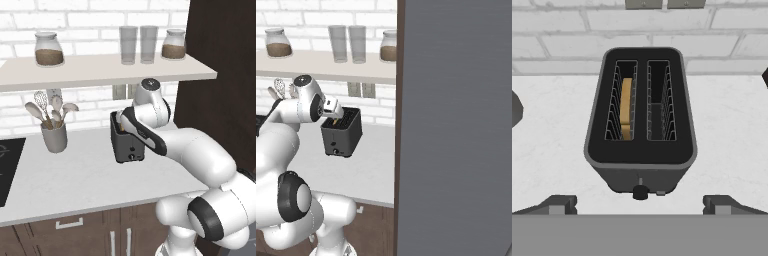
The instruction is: Start the toaster. Once the lever pops up, take the bread to the plate on the dining counter.
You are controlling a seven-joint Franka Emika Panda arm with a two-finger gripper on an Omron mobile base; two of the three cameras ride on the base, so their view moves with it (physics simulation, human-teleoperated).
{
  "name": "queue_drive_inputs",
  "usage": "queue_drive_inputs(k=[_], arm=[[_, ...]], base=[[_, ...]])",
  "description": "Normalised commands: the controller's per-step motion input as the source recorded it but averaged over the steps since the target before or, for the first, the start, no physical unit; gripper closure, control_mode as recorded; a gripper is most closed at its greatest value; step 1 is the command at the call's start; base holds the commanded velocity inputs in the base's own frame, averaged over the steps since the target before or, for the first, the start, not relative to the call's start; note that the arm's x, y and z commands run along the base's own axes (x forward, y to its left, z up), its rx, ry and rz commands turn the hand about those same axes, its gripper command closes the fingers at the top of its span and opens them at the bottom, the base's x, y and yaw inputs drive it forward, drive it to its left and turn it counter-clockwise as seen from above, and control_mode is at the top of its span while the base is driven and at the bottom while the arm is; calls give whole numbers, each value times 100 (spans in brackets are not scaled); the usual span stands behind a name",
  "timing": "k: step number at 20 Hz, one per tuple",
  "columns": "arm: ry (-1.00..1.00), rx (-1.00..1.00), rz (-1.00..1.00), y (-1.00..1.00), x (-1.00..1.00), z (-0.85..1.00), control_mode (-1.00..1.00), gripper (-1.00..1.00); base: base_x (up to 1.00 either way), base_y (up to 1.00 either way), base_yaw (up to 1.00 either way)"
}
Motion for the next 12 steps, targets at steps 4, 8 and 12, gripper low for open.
queue_drive_inputs(k=[4, 8, 12], arm=[[0, 0, 0, 0, 0, 0, -100, -100], [0, 0, 0, 0, 0, 0, -100, -100], [0, 0, 0, 0, 0, 0, -100, -100]], base=[[0, 0, 0], [0, 0, 0], [0, 0, 0]])
